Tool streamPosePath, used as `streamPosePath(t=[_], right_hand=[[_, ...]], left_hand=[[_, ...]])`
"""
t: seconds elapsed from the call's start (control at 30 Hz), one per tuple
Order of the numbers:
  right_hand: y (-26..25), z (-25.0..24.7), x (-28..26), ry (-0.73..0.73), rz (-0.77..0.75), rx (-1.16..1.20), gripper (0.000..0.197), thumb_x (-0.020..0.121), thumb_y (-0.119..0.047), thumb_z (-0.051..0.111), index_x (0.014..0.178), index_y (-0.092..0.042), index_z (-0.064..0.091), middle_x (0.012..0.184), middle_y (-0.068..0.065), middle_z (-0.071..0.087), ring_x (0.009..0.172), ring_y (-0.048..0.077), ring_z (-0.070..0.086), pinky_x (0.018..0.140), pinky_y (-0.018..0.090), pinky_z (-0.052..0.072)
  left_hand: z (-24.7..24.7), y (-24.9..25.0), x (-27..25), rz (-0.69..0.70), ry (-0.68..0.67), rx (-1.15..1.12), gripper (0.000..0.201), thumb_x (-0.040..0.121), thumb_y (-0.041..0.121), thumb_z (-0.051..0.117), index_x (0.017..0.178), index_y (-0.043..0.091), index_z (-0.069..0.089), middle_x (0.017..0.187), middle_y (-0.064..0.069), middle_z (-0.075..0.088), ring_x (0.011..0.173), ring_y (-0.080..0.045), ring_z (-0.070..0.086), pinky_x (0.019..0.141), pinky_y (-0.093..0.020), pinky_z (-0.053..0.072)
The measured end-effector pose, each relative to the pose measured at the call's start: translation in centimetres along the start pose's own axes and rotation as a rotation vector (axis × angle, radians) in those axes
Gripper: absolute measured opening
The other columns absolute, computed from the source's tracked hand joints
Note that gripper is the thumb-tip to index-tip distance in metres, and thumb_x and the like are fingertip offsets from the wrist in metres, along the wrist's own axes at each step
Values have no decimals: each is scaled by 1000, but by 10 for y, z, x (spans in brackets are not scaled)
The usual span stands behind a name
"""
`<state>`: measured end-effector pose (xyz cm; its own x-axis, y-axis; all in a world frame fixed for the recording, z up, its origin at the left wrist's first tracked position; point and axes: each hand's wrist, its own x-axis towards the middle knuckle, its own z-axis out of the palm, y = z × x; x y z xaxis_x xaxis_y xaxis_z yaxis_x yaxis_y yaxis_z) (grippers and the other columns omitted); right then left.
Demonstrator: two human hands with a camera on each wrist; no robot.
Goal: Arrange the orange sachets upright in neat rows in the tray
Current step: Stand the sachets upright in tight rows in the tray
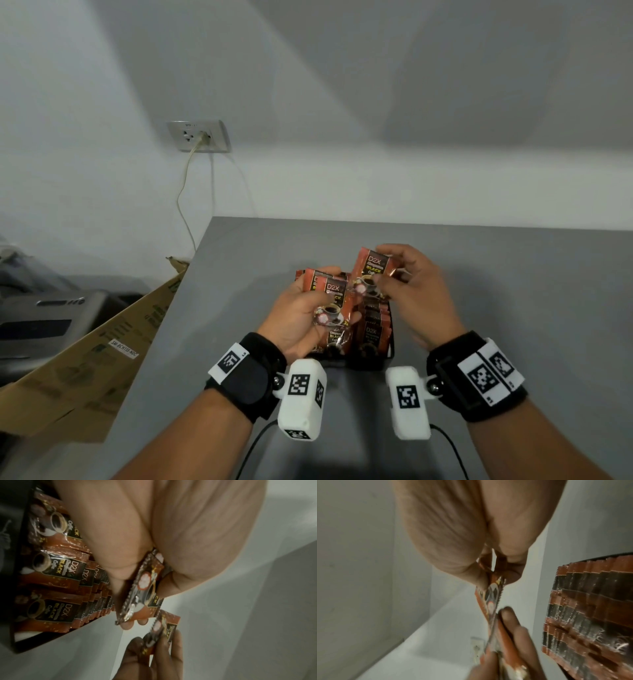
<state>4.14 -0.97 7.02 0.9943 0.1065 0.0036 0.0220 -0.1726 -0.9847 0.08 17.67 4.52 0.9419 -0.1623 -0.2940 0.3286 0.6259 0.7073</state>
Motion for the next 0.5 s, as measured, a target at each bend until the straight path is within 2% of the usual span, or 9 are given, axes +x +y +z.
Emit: streamPosePath(t=[0.1, 0.2, 0.27, 0.37, 0.5], right_hand=[[-3, -4, 0, -107, 140, 236, 53, 84, 10, 68, 124, -25, 61, 109, 10, 70, 96, 27, 70, 82, 41, 59], [4, 7, -4, -230, 210, 175, 45, 85, 7, 68, 124, -14, 63, 110, 10, 73, 101, 30, 71, 87, 41, 58], [6, 17, -6, -232, 238, 185, 33, 87, 6, 67, 114, -12, 67, 105, 10, 75, 98, 29, 72, 88, 43, 58], [3, 24, -7, -197, 245, 242, 25, 89, 10, 61, 109, -5, 64, 105, 18, 73, 93, 31, 71, 86, 46, 59], [-8, 17, -2, -145, 196, 227, 27, 89, 12, 59, 107, -8, 62, 99, 15, 75, 83, 24, 72, 71, 35, 58]], left_hand=[[-1, 2, 0, 45, 80, 118, 44, 86, -6, 62, 129, -2, 53, 115, -30, 63, 91, -38, 67, 81, -51, 57], [4, 0, 2, 85, 116, 161, 43, 90, -1, 63, 130, -9, 50, 125, -37, 58, 105, -42, 62, 94, -59, 51], [7, 0, 2, 97, 120, 148, 41, 93, 1, 61, 130, -11, 50, 127, -38, 56, 105, -42, 62, 93, -55, 52], [11, 2, 1, 83, 143, 81, 45, 96, 15, 56, 133, -9, 50, 123, -29, 62, 98, -33, 65, 86, -44, 55], [8, 8, -2, 51, 131, 30, 54, 97, 33, 49, 134, -7, 54, 128, -28, 60, 108, -34, 60, 99, -46, 48]])
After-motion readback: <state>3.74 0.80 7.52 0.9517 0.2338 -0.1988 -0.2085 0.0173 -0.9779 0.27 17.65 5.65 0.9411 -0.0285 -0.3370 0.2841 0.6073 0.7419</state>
